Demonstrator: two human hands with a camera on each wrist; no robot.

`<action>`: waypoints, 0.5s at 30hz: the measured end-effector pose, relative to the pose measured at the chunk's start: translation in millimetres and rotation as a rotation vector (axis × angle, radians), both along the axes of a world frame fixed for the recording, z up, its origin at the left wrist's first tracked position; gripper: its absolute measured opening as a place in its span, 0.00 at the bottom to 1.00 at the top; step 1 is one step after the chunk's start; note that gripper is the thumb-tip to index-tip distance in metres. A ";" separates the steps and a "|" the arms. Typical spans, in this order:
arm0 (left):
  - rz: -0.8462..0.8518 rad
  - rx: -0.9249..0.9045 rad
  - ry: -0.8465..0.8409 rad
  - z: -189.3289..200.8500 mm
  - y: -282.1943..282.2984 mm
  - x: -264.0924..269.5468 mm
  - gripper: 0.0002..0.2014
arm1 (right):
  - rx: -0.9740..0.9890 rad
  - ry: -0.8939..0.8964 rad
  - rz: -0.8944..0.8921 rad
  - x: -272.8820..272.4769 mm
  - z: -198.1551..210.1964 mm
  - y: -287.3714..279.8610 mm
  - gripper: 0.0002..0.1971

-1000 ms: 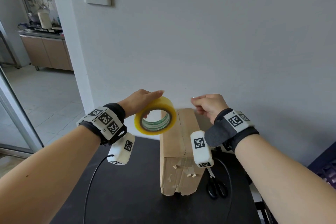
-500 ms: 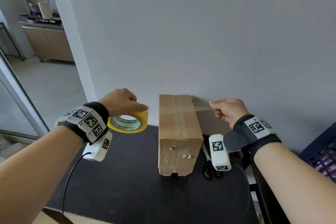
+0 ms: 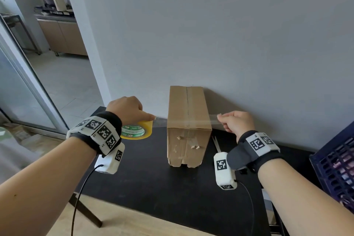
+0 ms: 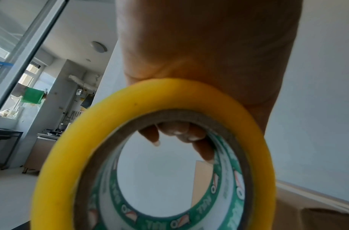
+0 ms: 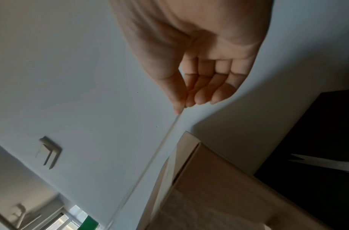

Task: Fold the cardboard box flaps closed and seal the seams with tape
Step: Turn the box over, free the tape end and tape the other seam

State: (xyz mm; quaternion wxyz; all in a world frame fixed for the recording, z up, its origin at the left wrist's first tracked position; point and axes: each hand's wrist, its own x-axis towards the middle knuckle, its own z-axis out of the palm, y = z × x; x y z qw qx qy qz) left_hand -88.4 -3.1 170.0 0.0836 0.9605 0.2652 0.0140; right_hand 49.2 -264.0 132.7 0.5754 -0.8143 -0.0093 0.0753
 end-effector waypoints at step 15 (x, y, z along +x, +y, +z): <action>0.056 0.015 -0.122 -12.9 -9.2 7.1 0.32 | -0.089 -0.024 -0.013 0.4 -14.1 -8.6 0.09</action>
